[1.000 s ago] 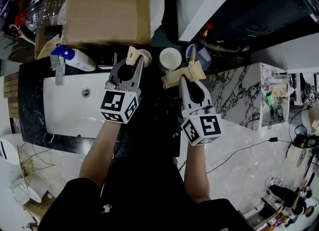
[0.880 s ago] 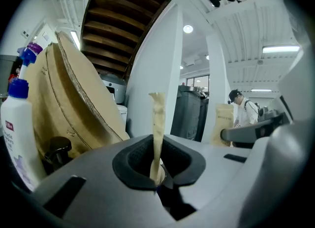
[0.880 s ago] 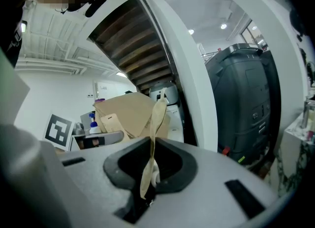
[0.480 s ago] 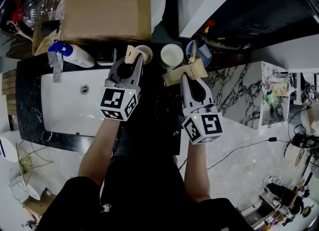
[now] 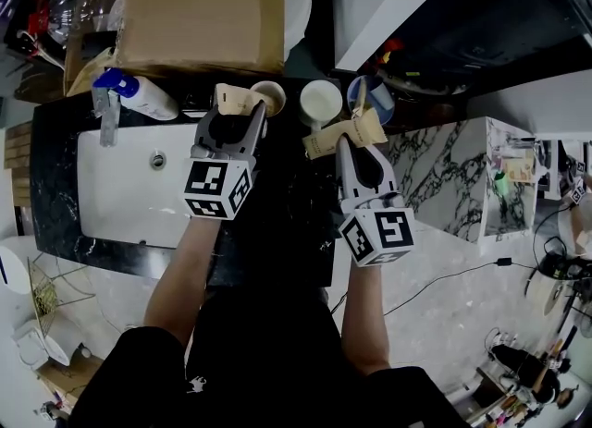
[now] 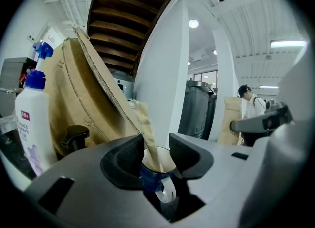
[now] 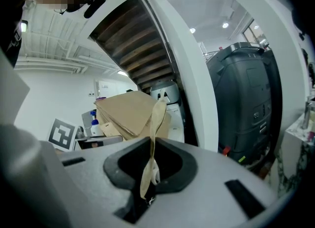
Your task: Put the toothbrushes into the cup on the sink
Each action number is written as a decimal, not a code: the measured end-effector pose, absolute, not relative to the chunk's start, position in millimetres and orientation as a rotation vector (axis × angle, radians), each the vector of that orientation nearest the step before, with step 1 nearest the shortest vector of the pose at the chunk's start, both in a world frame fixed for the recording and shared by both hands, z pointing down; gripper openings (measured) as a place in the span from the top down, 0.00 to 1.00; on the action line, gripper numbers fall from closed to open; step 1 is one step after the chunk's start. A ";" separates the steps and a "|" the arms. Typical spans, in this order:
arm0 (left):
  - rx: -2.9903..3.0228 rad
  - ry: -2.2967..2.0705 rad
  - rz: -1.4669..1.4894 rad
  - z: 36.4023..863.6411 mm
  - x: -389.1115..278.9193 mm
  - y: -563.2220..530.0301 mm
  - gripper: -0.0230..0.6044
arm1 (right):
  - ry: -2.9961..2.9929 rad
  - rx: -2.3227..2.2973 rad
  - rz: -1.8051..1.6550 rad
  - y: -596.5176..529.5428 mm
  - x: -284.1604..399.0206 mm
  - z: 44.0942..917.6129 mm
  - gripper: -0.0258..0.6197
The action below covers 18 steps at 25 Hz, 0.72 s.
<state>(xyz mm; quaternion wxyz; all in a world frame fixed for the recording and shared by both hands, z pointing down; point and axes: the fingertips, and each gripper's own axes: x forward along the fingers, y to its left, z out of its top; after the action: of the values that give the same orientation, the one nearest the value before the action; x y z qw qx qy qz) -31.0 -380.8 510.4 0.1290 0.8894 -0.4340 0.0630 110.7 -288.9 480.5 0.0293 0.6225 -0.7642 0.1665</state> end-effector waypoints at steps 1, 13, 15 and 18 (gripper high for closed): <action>2.578 -1.273 0.187 510.9 -33.4 -380.3 0.70 | -2.361 1.917 0.511 -288.6 110.6 479.6 0.92; 2.490 -1.376 0.218 518.5 -63.0 -358.6 0.66 | -2.425 1.853 0.472 -282.6 101.7 468.5 0.92; 2.486 -1.392 0.222 516.2 -67.2 -352.1 0.66 | -2.437 1.847 0.460 -280.9 100.8 464.7 0.92; 2.481 -1.416 0.226 511.0 -72.6 -343.1 0.67 | -2.457 1.841 0.443 -278.7 100.6 457.3 0.92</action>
<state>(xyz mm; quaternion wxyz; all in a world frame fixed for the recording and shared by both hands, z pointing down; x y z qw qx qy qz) -72.6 -343.1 511.0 0.1377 0.8574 -0.4896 0.0782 100.6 -278.7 457.3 0.0197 0.5935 -0.7918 0.1429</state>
